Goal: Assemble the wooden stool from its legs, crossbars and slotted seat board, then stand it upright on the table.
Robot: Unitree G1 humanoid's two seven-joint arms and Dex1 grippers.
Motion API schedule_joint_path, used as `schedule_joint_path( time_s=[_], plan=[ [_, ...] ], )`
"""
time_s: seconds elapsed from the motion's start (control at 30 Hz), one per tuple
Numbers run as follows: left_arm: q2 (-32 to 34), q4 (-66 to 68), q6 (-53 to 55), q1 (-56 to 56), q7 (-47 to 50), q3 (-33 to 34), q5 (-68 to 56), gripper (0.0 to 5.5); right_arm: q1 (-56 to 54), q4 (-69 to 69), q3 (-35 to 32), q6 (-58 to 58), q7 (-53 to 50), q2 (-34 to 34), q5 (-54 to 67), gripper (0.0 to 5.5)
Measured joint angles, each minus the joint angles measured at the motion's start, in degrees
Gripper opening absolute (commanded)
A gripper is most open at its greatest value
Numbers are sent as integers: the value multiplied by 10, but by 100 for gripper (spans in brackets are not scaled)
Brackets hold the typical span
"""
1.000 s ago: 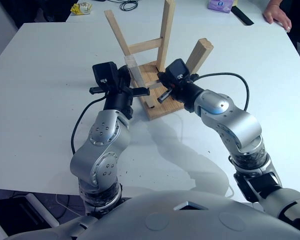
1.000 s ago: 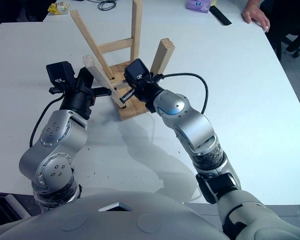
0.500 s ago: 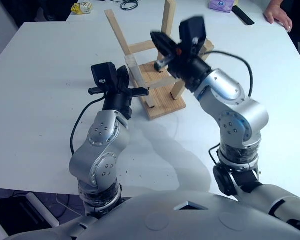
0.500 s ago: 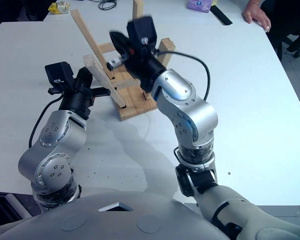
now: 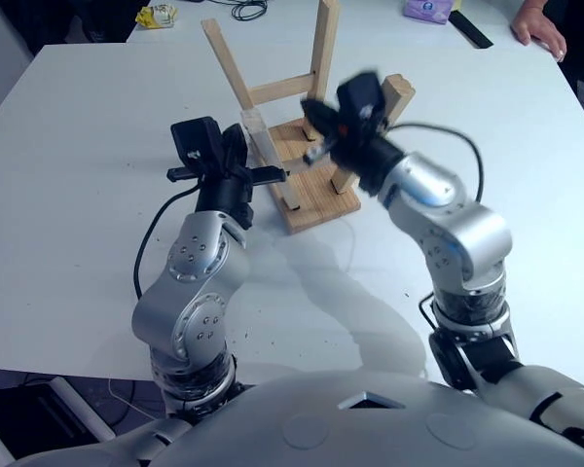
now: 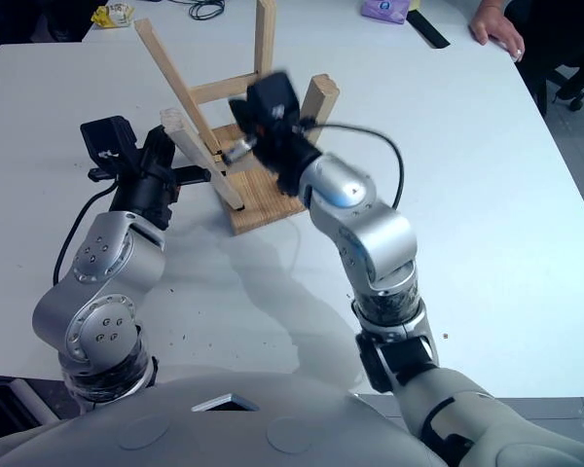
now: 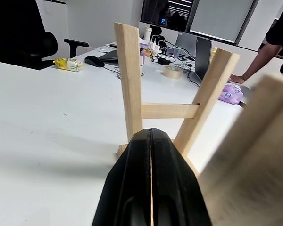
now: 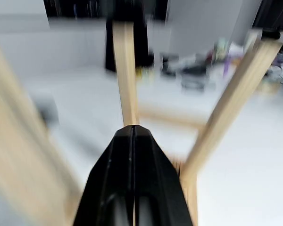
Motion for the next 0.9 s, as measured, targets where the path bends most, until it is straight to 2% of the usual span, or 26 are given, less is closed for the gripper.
schedule_joint_path(
  time_s=[0.17, 0.27, 0.3, 0.4, 0.5, 0.53, 0.63, 0.77, 0.9],
  plan=[
    [-3, -10, -52, -8, 13, 76, -1, 3, -136, 2, -164, 13, -3, -6, 106, 0],
    [-5, -30, -81, -18, 17, 140, -2, 3, -169, 12, -196, 9, 1, -37, 119, 0],
    [1, -37, -88, -40, 17, 160, -3, 3, -171, 22, -196, 0, 1, -54, 112, 0],
    [31, -48, -85, -112, 11, 162, 0, 3, -160, 62, -163, -43, 3, -126, 30, 0],
    [33, -47, -68, -170, 2, 99, 4, 3, -101, 106, -111, -60, 11, -169, -26, 0],
    [20, -34, -60, -174, 2, 60, 6, 3, -65, 122, -87, -61, 16, -166, -37, 0],
    [2, -4, -57, -174, 1, 16, 17, 3, -40, 130, -67, -63, 18, -144, -39, 0],
    [11, 26, -79, -218, -15, 12, 39, 3, -50, 113, -88, -74, 1, -100, -21, 0],
    [27, 50, -108, -280, -38, 36, 47, 3, -115, 99, -129, -102, -24, -72, -5, 0]
  ],
)
